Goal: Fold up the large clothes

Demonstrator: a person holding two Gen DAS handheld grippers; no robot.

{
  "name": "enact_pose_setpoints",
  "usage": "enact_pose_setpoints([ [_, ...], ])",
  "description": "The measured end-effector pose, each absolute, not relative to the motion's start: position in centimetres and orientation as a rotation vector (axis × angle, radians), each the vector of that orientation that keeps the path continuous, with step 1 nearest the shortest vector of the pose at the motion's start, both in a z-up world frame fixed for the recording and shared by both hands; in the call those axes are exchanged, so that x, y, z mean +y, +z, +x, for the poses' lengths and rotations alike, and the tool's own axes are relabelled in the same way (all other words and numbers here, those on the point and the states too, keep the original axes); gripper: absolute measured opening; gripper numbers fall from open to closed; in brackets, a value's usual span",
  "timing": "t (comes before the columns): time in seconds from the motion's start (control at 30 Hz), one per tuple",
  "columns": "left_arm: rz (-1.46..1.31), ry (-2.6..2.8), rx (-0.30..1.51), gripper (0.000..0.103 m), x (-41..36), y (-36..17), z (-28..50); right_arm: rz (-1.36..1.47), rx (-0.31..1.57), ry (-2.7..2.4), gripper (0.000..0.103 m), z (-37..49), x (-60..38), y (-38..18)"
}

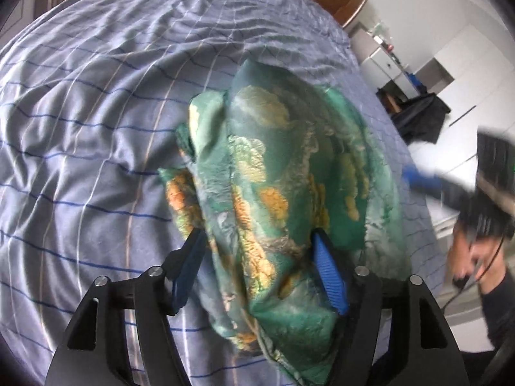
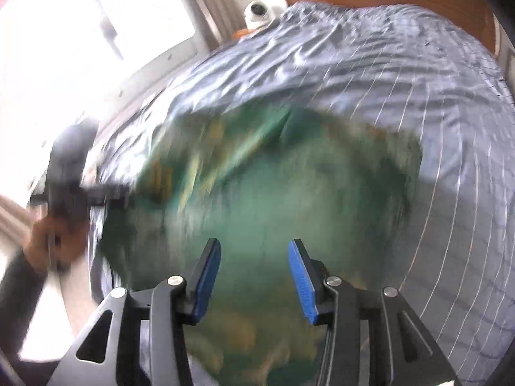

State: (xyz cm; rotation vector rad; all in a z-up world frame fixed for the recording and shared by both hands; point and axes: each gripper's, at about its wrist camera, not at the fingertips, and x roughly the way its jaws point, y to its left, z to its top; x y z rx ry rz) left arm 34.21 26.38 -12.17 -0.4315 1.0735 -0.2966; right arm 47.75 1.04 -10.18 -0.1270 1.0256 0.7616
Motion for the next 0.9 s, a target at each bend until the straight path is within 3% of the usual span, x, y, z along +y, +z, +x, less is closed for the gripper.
enact_pose_setpoints([
  [0.13, -0.426, -0.271, 1.074, 0.07, 26.1, -13.3, 34.0, -0.115, 0.989, 0.673, 0.045, 52.9, 4.2, -10.3],
  [0.27, -0.416, -0.225, 1.087, 0.07, 25.8, -14.6, 33.9, -0.084, 1.118, 0.65, 0.046, 56.6, 6.9, -15.0],
  [0.37, -0.444, -0.224, 1.108, 0.07, 26.1, -15.7, 34.1, -0.178, 1.171, 0.603, 0.046, 56.9, 8.3, -18.6],
  [0.5, -0.44, -0.23, 1.103, 0.071, 26.2, -15.6, 33.9, -0.203, 1.145, 0.58, 0.046, 56.1, 8.0, -18.5],
  [0.73, -0.424, -0.219, 1.087, 0.071, 25.9, -15.5, 33.6, -0.228, 0.987, 0.725, 0.046, 47.3, 1.4, -13.1],
  [0.9, -0.425, -0.206, 1.086, 0.072, 25.5, -15.4, 33.5, -0.249, 0.941, 0.771, 0.046, 39.0, -2.8, -12.8],
])
